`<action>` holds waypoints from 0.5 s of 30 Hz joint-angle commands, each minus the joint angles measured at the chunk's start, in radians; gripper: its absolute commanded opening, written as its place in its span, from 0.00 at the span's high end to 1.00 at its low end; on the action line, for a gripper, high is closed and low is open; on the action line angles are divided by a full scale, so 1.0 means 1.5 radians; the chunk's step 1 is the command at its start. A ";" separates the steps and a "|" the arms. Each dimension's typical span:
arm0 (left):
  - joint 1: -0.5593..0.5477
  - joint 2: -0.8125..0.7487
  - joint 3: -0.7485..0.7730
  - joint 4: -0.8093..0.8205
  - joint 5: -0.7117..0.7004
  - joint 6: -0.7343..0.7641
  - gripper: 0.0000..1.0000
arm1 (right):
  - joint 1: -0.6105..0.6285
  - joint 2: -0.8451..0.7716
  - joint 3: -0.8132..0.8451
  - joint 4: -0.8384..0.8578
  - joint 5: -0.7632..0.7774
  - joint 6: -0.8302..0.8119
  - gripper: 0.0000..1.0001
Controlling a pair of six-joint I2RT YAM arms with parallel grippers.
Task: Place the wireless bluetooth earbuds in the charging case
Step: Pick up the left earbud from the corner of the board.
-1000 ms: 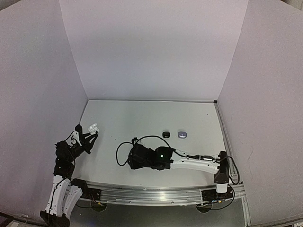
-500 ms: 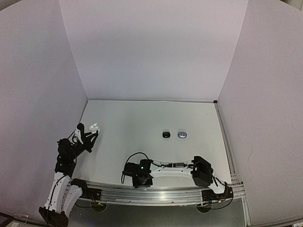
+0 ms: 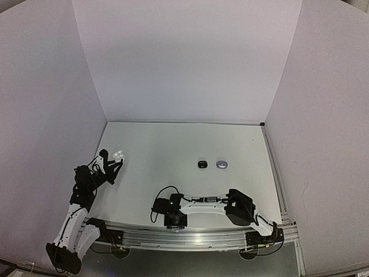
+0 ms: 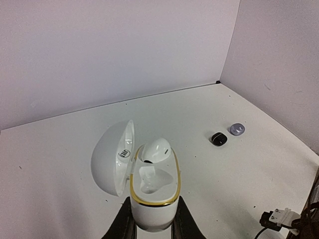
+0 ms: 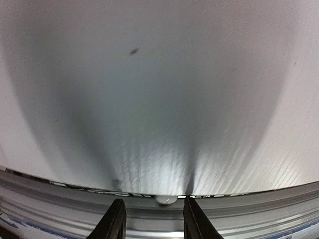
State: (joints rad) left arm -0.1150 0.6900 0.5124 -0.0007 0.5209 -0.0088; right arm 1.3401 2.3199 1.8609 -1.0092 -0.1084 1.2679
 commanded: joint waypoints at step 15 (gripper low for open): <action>0.000 -0.006 -0.003 0.038 0.005 0.033 1.00 | 0.020 -0.001 -0.023 -0.018 0.016 0.029 0.78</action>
State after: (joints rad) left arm -0.1150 0.6811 0.5007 0.0090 0.5207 0.0274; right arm 1.3397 2.3173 1.8221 -1.0209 -0.1203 1.2659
